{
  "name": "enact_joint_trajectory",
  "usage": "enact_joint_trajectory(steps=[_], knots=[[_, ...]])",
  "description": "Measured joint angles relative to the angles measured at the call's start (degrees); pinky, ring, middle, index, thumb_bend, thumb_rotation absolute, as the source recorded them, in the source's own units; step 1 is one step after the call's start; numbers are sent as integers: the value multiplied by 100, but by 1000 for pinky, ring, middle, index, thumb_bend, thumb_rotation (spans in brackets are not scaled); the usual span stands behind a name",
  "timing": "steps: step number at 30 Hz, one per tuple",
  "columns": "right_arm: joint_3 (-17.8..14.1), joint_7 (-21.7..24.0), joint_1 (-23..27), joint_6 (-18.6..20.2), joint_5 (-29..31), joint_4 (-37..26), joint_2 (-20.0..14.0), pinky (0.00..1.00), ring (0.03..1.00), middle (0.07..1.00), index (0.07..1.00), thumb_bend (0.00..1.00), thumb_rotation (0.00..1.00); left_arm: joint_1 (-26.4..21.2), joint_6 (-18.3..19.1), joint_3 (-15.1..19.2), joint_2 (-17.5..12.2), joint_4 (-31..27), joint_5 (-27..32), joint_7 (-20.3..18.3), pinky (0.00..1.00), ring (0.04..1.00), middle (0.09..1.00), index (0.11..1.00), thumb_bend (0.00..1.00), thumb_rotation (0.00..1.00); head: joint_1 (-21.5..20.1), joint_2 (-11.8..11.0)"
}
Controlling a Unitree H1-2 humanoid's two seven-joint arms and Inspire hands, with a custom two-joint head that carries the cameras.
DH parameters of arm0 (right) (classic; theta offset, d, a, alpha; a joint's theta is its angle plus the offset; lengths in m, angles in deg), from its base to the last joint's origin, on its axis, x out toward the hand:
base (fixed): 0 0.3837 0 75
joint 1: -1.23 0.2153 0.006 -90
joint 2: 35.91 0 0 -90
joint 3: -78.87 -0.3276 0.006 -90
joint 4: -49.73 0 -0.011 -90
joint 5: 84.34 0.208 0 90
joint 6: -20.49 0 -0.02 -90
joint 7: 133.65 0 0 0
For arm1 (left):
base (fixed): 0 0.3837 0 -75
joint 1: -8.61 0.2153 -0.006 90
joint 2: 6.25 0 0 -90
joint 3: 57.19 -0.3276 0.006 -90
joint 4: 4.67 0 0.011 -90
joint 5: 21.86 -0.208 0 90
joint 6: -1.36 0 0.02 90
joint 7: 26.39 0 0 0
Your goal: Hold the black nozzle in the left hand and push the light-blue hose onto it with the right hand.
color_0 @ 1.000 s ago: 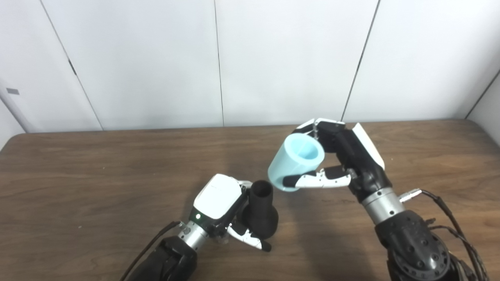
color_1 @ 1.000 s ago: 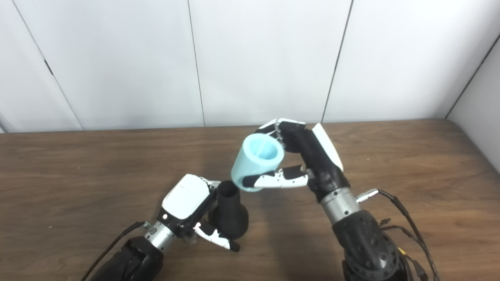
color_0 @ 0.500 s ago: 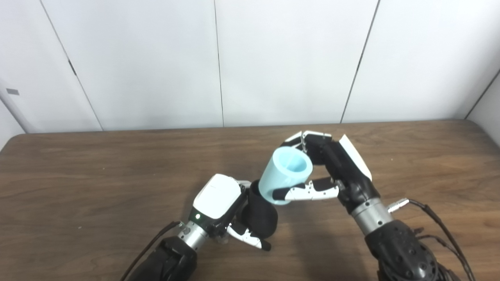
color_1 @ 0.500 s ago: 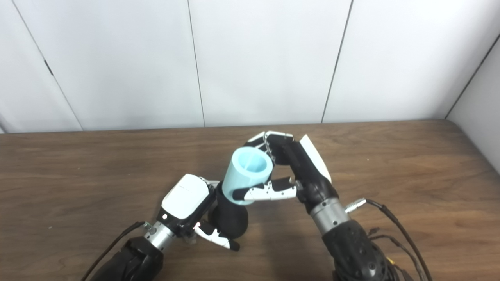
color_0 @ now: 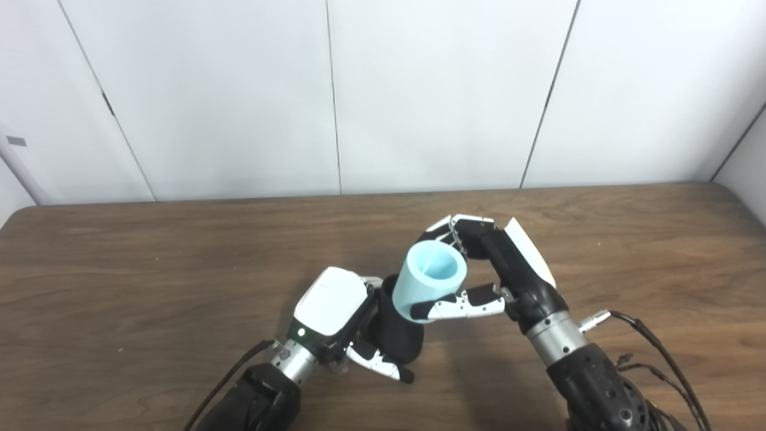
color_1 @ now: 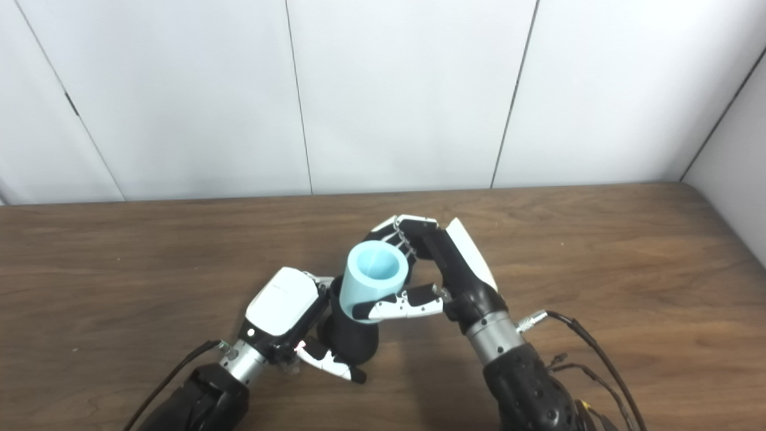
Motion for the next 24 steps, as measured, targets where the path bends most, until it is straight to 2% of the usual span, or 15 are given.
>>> enact_joint_trajectory(steps=[3,8,24], knots=[[-12,-94,29,-295,3,212,22,270,392,473,534,513,0,11,12,-5,-6,-20,-4,6,113,167,471,481,525,0,0,9],[-30,-127,78,-559,10,392,104,271,394,475,532,513,0,29,33,-18,-20,-58,-8,2,113,164,471,481,525,0,-9,0],[-129,-75,101,-552,146,293,156,267,394,468,534,513,0,21,24,-80,-41,-82,5,3,125,179,471,481,525,0,-53,-35]])
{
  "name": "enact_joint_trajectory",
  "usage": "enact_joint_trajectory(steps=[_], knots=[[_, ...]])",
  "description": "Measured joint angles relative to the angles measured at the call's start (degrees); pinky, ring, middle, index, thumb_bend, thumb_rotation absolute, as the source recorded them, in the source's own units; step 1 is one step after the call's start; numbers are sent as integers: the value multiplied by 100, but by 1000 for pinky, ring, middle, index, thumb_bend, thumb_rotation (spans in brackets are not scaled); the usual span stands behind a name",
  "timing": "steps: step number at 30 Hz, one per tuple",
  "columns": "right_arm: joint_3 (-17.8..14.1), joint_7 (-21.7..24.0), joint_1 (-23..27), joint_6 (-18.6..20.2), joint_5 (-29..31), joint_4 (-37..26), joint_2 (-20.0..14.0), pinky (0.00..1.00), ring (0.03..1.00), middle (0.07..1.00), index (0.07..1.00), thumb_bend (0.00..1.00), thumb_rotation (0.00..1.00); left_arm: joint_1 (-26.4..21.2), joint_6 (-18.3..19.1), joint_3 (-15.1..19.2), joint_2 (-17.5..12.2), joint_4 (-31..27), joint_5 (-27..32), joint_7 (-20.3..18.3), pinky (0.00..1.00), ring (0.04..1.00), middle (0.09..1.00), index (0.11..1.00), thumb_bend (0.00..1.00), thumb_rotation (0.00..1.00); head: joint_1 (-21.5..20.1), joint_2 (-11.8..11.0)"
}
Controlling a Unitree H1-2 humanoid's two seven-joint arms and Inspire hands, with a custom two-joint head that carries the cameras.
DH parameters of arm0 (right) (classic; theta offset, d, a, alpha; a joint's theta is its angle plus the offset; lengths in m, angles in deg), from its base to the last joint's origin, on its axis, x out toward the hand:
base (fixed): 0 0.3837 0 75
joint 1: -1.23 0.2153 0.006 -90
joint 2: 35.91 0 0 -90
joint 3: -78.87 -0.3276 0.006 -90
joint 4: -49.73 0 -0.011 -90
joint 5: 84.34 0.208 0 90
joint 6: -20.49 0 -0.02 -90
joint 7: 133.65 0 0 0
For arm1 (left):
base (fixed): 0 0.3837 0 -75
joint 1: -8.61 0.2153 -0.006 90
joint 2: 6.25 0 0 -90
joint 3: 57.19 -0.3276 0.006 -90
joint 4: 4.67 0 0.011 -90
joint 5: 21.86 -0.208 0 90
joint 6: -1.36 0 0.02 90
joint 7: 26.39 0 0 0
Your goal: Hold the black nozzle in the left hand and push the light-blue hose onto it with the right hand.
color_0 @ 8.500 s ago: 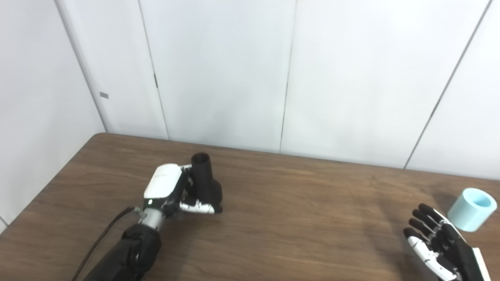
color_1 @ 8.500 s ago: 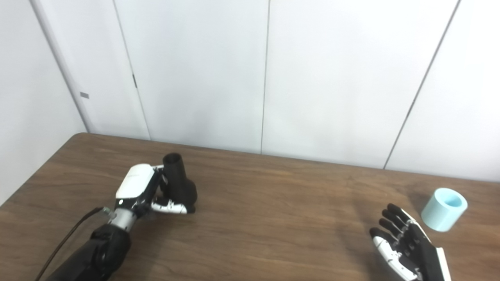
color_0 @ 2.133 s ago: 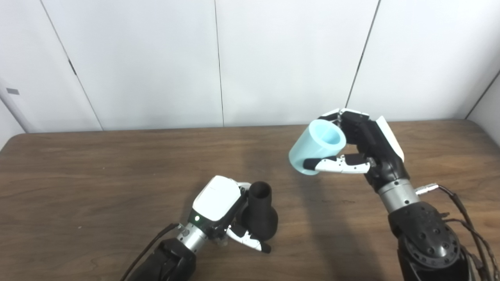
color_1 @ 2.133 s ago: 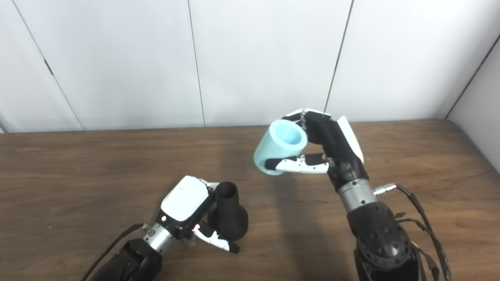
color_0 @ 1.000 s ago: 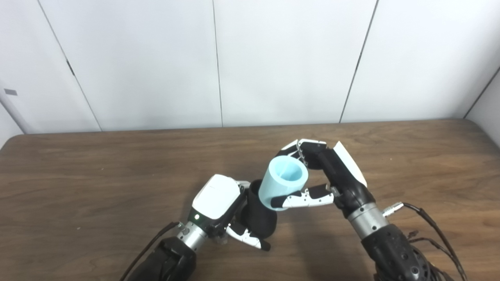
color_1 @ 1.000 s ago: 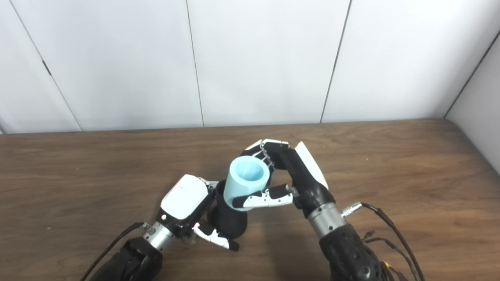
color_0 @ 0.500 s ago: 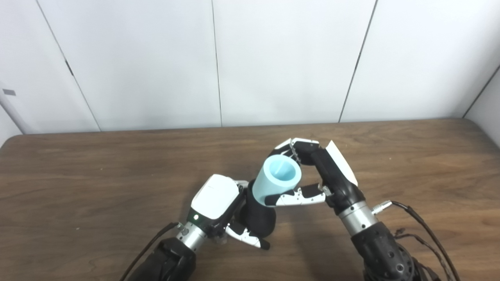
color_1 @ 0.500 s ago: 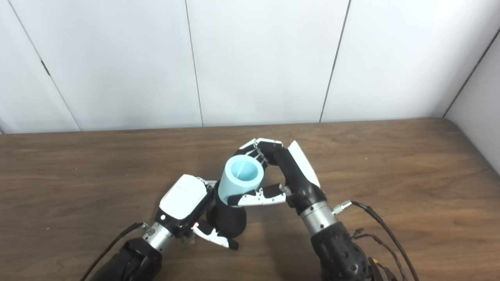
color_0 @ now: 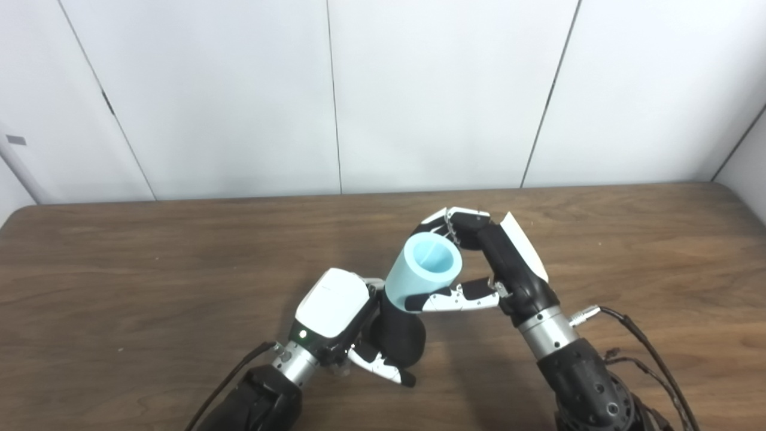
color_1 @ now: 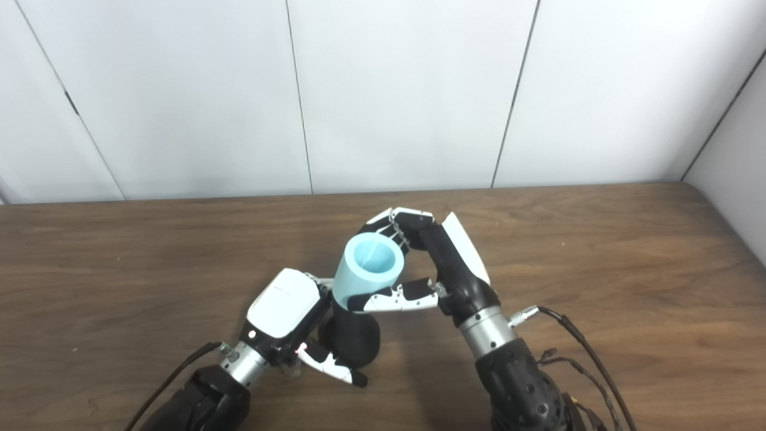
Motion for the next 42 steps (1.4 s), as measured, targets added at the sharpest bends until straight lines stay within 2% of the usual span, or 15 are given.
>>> enact_joint_trajectory(steps=[7,12,26,42], knots=[[-2,15,100,132,8,-36,11,272,400,467,525,515,0,-2,-4,-15,-9,-1,12,-5,128,182,471,481,525,0,9,9],[58,16,181,88,-40,82,11,269,396,470,530,514,0,-7,3,-38,-10,-1,-2,9,123,176,471,480,525,0,26,17],[184,-198,183,-586,-153,655,104,284,397,466,529,515,0,1,27,-49,-14,-8,-8,22,121,173,471,481,525,0,35,35],[259,-232,186,-503,-153,665,52,270,385,461,542,512,0,0,52,-51,-12,-12,-4,2,120,171,471,481,525,0,18,44]])
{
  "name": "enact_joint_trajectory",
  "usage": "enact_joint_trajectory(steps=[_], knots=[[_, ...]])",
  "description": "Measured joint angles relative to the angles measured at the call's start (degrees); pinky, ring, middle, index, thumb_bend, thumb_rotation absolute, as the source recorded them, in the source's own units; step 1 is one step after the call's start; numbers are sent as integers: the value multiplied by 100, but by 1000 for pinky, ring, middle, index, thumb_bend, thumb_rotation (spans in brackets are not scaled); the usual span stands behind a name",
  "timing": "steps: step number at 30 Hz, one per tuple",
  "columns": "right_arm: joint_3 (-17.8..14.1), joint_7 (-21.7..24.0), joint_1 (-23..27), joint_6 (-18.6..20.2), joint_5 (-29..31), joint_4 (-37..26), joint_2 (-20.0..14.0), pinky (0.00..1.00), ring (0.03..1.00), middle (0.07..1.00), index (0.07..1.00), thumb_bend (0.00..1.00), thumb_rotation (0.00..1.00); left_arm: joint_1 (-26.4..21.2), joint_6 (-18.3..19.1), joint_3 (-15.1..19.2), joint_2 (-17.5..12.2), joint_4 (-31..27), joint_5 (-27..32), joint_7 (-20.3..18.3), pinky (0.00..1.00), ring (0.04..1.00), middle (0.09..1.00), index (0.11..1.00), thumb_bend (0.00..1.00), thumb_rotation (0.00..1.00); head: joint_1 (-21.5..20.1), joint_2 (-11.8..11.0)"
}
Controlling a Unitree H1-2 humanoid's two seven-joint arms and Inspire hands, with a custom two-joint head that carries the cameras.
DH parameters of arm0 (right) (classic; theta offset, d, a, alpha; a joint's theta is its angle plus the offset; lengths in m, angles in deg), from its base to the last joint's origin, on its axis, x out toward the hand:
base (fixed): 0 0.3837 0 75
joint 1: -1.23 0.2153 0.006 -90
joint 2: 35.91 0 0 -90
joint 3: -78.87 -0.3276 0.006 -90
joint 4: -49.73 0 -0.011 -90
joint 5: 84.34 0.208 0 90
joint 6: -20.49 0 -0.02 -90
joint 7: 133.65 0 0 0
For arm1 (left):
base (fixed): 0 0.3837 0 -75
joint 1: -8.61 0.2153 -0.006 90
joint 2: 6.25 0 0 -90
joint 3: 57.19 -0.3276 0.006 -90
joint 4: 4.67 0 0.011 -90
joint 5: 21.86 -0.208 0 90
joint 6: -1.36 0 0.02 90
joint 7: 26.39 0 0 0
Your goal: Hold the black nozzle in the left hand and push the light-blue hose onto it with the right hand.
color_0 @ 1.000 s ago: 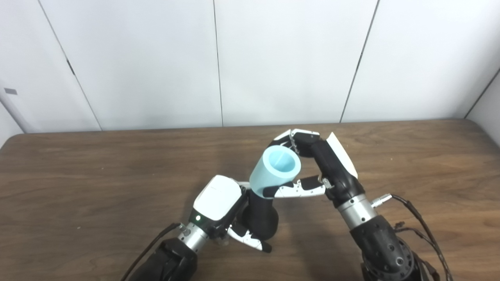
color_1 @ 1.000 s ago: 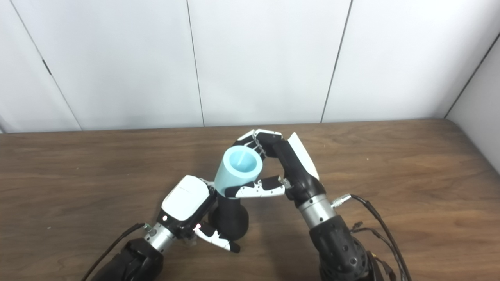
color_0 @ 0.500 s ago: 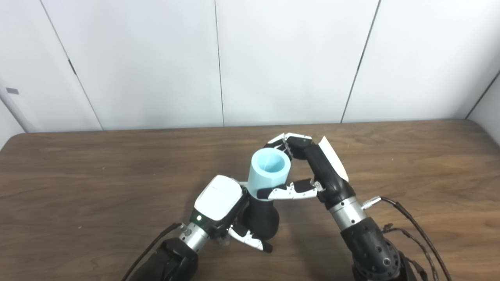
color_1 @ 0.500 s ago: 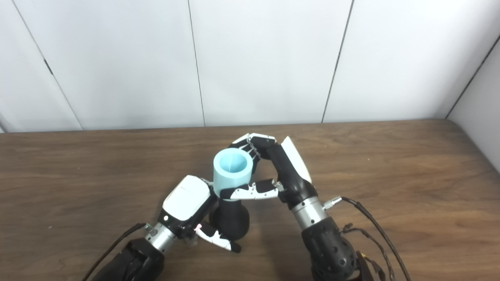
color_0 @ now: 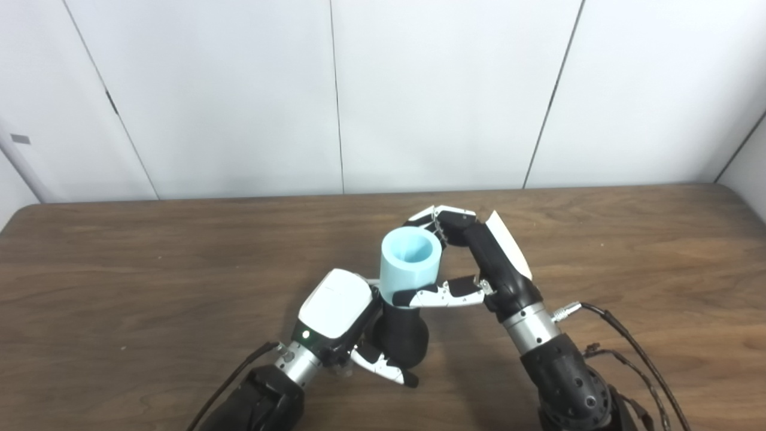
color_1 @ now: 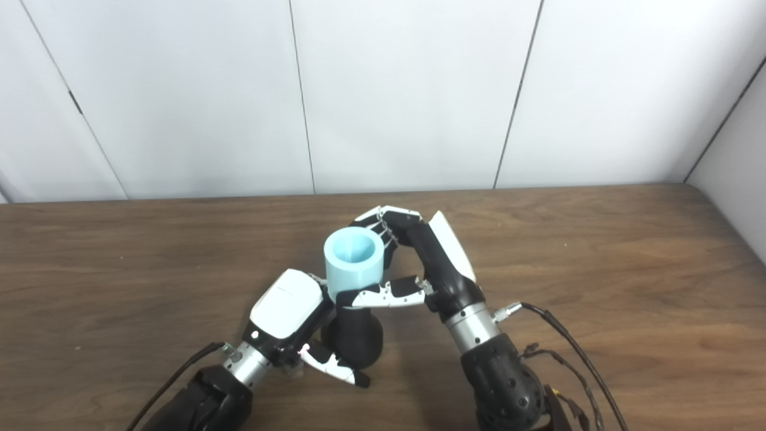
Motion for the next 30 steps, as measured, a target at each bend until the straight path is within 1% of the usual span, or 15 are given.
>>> enact_joint_trajectory(steps=[4,10,18,20,25,30], knots=[[6,8,-10,115,27,-33,-1,264,384,456,541,512,0,0,-12,0,0,0,2,1,122,173,471,480,525,0,-9,0],[1,109,-133,410,229,-233,2,275,396,454,536,514,0,0,-15,-5,-2,0,-2,-4,122,175,471,481,525,0,-26,0],[-27,198,-259,777,350,-400,1,250,386,449,535,513,0,-6,-57,-34,-10,0,-6,-3,119,174,471,481,525,0,-35,0],[-48,205,-258,850,399,-407,6,258,388,451,533,513,0,-8,-59,-39,-12,2,-7,-3,122,177,471,481,525,0,-44,-9],[-86,222,-261,923,500,-425,16,268,392,452,534,513,0,-11,-61,-48,-15,2,-9,6,121,175,471,481,525,0,-44,-9],[-57,222,-274,936,447,-446,12,255,388,452,539,513,0,-10,-60,-47,-16,2,-6,1,124,177,471,480,526,0,-35,18]])
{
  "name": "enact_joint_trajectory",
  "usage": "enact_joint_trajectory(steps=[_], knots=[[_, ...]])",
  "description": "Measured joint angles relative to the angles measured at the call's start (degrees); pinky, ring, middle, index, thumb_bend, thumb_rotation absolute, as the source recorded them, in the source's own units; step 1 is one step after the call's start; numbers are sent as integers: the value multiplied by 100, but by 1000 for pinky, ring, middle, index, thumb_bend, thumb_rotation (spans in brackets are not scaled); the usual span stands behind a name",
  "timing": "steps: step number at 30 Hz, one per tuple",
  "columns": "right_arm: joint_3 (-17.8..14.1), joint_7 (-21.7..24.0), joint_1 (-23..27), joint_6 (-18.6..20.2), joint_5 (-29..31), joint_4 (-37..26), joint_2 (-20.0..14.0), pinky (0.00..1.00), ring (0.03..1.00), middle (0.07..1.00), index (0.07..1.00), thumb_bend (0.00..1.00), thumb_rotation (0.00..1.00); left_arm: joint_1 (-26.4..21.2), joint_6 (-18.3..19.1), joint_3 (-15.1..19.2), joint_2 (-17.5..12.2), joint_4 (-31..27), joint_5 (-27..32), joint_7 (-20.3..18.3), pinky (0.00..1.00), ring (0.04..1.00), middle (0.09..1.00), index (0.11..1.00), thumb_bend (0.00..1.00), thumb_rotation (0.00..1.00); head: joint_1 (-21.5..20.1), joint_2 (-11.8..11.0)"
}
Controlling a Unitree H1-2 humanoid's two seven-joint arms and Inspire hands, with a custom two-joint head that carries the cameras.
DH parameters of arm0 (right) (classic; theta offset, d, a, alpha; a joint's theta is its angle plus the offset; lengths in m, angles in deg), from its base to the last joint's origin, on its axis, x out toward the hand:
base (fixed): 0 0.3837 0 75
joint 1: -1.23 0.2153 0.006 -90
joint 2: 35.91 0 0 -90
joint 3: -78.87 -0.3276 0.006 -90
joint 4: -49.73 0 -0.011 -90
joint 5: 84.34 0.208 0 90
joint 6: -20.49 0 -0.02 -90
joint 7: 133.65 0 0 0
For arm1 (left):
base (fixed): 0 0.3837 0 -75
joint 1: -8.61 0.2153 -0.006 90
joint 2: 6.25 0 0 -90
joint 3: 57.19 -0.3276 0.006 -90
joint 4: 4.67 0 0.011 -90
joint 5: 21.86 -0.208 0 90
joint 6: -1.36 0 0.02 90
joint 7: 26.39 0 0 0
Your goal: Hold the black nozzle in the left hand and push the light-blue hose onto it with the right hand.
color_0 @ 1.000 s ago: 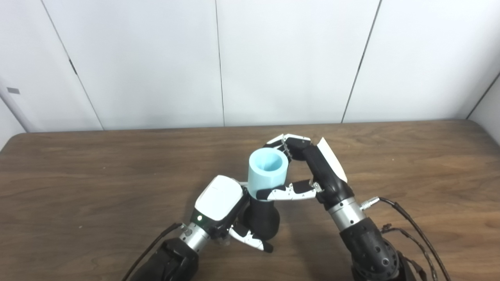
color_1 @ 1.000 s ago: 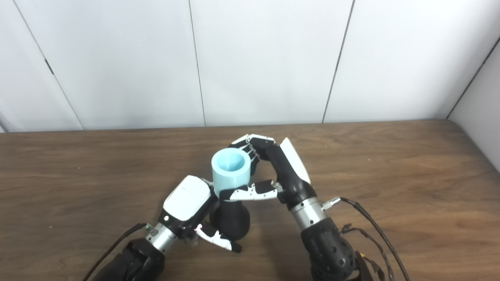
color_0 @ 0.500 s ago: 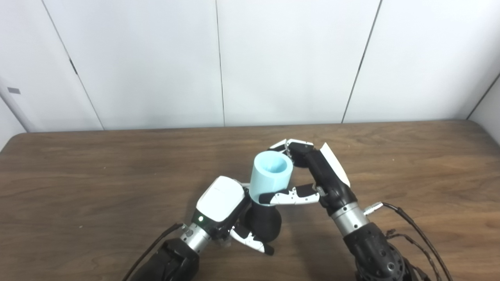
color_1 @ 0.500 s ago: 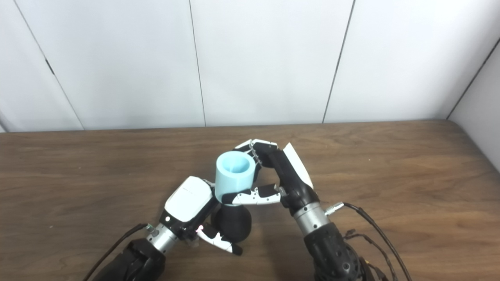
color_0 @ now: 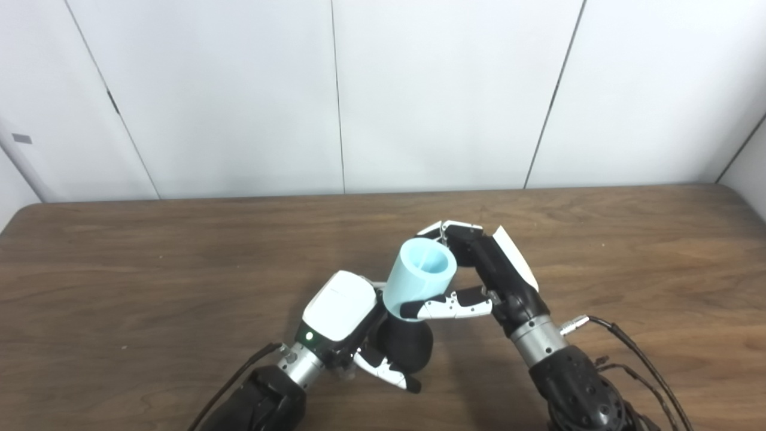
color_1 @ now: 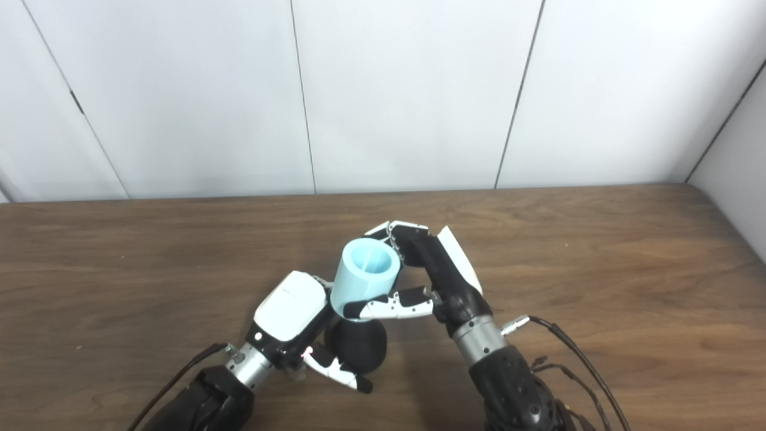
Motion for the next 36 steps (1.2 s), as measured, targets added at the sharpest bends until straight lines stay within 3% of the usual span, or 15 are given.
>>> enact_joint_trajectory(steps=[15,24,30,36], knots=[[272,-37,11,-888,-956,6,-371,261,375,470,543,511,0,4,-5,3,-3,-9,30,-58,125,181,471,481,525,0,0,0],[301,-35,4,-995,-1170,-2,-394,265,376,470,543,511,0,8,-6,2,-7,-13,23,-39,128,183,471,481,525,0,-9,9],[354,226,87,-553,-1357,-215,-406,247,372,460,546,510,0,12,-6,1,-16,-18,30,-58,137,194,471,481,525,0,-9,0],[394,786,363,430,-1448,-490,-423,259,376,460,544,511,0,14,14,-1,-15,-21,21,-57,135,190,471,480,525,0,0,9]])
